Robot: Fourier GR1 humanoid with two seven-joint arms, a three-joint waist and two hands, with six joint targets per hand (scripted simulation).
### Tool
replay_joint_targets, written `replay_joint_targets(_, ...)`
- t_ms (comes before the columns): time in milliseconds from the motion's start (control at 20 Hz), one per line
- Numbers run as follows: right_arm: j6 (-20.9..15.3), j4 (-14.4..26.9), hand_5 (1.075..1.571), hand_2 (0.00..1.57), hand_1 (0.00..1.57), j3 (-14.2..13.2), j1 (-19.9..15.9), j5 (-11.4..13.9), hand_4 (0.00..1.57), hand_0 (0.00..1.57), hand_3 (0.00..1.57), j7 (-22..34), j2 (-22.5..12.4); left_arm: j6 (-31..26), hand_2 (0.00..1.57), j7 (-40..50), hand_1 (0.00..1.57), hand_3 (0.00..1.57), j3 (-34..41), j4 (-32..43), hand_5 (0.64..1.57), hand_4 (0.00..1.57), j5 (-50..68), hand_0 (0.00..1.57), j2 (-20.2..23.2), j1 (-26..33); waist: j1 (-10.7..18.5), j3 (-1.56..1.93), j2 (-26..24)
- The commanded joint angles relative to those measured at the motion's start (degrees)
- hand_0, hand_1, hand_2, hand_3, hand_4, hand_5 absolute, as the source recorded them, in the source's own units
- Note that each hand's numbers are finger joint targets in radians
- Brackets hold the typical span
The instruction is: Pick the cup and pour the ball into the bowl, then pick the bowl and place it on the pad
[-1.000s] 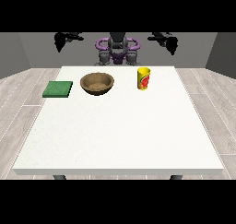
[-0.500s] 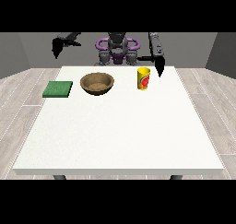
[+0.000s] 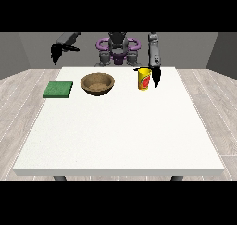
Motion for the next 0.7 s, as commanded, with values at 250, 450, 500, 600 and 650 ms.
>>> replay_joint_targets(250, 0.01, 3.42, 1.571, 0.00, 0.00, -0.39, -4.09, 0.79, 0.00, 0.00, 0.00, -3.24, -0.26, 0.98, 0.00, -10.59, 0.00, 0.00, 2.66, 14.49, 1.523, 0.00, 0.35, 0.00, 2.43, -8.21, -0.66, -0.01, 4.94)
replay_joint_targets(450, 0.55, 0.17, 1.571, 0.00, 0.00, -0.11, -3.24, -0.71, 0.00, 0.00, 0.00, 0.94, -0.67, 1.47, 0.00, -12.81, 0.00, 0.00, 3.49, 20.41, 1.559, 0.00, 0.57, 0.00, 3.20, -9.31, -2.34, -0.03, 3.40)
replay_joint_targets(500, 1.44, 1.91, 1.571, 0.00, 0.00, -0.59, -1.71, -0.27, 0.00, 0.00, 0.00, -0.97, -1.09, 5.19, 0.00, -13.59, 0.00, 0.00, 2.96, 19.52, 1.320, 0.76, 0.44, 0.00, -0.62, -8.03, -2.29, -0.02, 2.08)
replay_joint_targets(600, 1.87, 1.26, 1.570, 0.00, 0.00, 1.55, -0.27, 1.80, 0.00, 0.00, 0.00, -3.33, -0.07, 15.90, 1.57, -14.41, 1.25, 1.57, -0.42, 16.71, 1.287, 1.33, -7.67, 1.25, 1.99, -4.50, -4.30, 0.04, 2.14)
replay_joint_targets(650, 1.93, 3.60, 1.570, 0.00, 0.00, -0.76, -2.39, 0.59, 0.00, 0.00, 0.00, -3.72, -1.55, 17.20, 1.57, -17.15, 1.29, 1.57, -1.16, 16.47, 1.268, 1.40, -8.10, 1.29, -0.53, -4.45, -3.19, 0.02, 4.26)
